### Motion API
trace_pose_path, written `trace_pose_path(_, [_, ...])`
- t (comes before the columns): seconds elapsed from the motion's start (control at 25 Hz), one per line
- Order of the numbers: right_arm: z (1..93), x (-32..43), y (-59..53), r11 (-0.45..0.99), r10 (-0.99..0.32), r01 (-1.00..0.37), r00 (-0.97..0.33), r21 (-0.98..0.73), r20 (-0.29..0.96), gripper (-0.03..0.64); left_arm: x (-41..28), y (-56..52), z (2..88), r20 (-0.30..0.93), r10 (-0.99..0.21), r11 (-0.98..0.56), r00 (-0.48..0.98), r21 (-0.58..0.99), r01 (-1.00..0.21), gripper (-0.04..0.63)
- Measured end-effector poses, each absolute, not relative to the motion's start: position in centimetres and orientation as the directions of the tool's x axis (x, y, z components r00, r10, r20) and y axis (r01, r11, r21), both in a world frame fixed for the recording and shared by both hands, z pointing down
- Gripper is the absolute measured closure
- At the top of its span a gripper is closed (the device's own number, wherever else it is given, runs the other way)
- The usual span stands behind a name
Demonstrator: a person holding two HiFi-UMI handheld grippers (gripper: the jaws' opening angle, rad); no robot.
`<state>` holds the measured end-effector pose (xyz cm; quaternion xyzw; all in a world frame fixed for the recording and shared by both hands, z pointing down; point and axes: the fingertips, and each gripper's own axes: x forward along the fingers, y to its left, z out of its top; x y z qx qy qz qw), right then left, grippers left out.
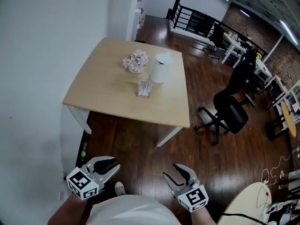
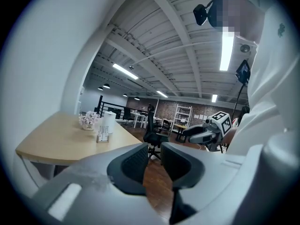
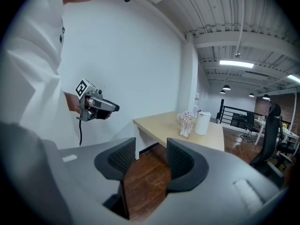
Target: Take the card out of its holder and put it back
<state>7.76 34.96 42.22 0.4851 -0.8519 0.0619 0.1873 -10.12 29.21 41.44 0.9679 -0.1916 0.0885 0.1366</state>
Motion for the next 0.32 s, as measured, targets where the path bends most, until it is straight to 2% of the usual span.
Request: trace_pose_path(0.32, [41.6, 11.3, 40.6, 0.537, -0.789, -0.838, -0.457, 0.099, 0.410, 0.414, -4.9, 34.3, 40.4, 0.227, -0.314, -0.902, 0.922, 0.230, -0.364, 0.503])
